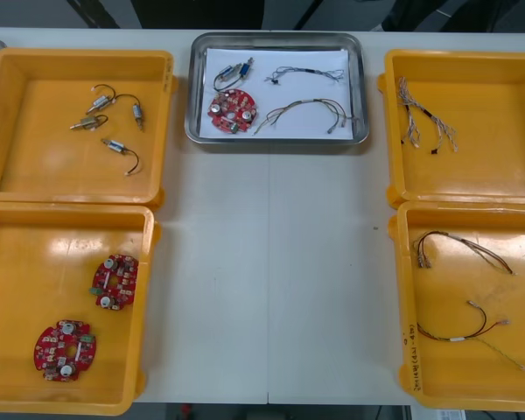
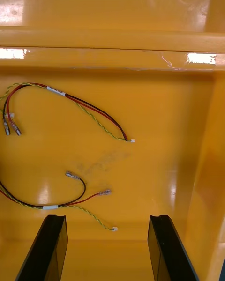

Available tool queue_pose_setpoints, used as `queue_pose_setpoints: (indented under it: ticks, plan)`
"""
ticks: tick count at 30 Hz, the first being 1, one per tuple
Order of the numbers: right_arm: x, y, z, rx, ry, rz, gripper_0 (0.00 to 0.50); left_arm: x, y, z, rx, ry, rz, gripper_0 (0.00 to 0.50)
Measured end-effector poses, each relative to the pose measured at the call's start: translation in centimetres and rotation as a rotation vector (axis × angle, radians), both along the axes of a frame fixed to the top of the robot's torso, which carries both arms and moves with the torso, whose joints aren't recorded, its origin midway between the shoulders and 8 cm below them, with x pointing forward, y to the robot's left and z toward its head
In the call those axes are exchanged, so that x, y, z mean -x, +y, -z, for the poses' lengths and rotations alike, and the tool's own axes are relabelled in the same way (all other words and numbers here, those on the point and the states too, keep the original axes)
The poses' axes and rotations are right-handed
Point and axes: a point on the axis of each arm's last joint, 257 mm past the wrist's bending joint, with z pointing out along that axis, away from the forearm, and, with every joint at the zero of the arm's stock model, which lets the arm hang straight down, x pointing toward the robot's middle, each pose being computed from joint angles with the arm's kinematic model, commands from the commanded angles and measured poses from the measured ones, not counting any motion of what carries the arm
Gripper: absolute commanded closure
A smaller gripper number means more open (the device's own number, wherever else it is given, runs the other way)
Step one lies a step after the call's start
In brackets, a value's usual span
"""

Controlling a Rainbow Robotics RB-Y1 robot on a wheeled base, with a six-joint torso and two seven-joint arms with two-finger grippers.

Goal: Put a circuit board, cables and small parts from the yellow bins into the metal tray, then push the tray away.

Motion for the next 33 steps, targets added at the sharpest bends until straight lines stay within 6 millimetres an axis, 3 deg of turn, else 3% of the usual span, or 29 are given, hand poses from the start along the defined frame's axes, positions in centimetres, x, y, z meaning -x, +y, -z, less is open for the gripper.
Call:
queue_pose_setpoints:
  ticks: [33]
  plan:
    - [-0.55,-0.29,-0.91,-0.018,-0.028,0.048,0.0,0.0,0.0,0.0,0.0,0.0,0.0,0.0]
